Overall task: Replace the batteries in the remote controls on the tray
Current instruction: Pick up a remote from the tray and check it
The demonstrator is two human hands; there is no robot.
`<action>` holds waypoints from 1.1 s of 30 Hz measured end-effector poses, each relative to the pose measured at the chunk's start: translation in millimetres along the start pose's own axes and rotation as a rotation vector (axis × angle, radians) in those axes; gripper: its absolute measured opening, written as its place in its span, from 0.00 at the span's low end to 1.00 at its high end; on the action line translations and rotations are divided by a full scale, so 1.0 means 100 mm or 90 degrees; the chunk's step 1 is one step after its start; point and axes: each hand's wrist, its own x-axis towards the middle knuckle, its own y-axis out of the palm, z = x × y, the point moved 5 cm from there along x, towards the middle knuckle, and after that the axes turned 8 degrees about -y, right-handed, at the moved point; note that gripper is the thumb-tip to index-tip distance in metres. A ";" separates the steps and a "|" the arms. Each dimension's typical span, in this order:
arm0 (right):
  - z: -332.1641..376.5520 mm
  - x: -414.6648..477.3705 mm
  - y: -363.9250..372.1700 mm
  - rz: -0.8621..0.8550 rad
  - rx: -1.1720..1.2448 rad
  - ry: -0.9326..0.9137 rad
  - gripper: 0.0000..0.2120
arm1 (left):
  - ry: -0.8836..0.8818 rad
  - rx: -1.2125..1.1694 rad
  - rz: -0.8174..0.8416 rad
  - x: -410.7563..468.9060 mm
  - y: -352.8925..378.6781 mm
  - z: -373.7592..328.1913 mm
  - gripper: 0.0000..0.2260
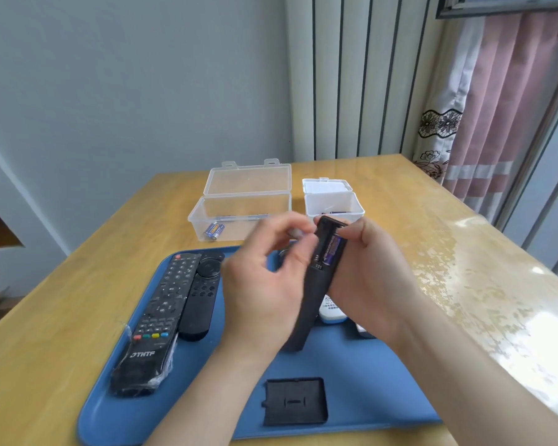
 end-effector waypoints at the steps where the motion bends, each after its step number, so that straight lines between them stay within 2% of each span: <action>1: 0.02 0.01 -0.01 -0.019 0.013 -0.004 0.13 | -0.074 -0.099 -0.011 0.04 -0.04 0.03 0.08; 3: 0.07 0.01 -0.04 -0.056 0.023 -0.030 0.15 | -0.164 -0.173 -0.032 0.12 -0.12 0.10 0.11; 6: 0.16 0.04 -0.09 -0.110 0.072 -0.081 0.15 | -0.231 0.002 0.042 0.17 -0.12 0.22 0.08; 9: 0.24 0.06 -0.18 -0.164 0.164 -0.112 0.13 | -0.286 0.230 0.221 0.11 -0.06 0.39 0.14; 10: 0.26 0.07 -0.20 -0.176 0.203 -0.120 0.12 | -0.325 0.250 0.302 0.07 -0.03 0.42 0.16; 12: 0.27 0.07 -0.22 -0.183 0.250 -0.132 0.10 | -0.383 0.162 0.410 -0.01 0.03 0.42 0.14; 13: 0.27 0.06 -0.22 -0.180 0.245 -0.131 0.10 | -0.393 0.080 0.399 -0.01 0.04 0.39 0.10; 15: 0.27 0.04 -0.23 -0.169 0.152 -0.118 0.07 | -0.412 -0.076 0.264 0.06 0.00 0.36 0.01; 18: 0.17 -0.02 -0.18 -0.086 -0.119 -0.051 0.05 | -0.441 -0.234 0.050 0.19 -0.19 0.42 0.06; 20: 0.04 -0.06 -0.08 0.005 -0.221 0.009 0.08 | -0.440 -0.276 -0.013 0.22 -0.27 0.45 0.07; 23: -0.14 -0.14 0.04 0.090 -0.286 0.060 0.09 | -0.426 -0.226 0.002 0.21 -0.26 0.44 0.10; 29: -0.14 -0.12 0.08 0.079 -0.209 0.023 0.11 | -0.394 -0.114 0.186 0.15 -0.10 0.36 0.15; 33: -0.10 -0.15 0.15 0.146 -0.168 0.032 0.12 | -0.398 -0.180 0.142 0.13 -0.10 0.32 0.16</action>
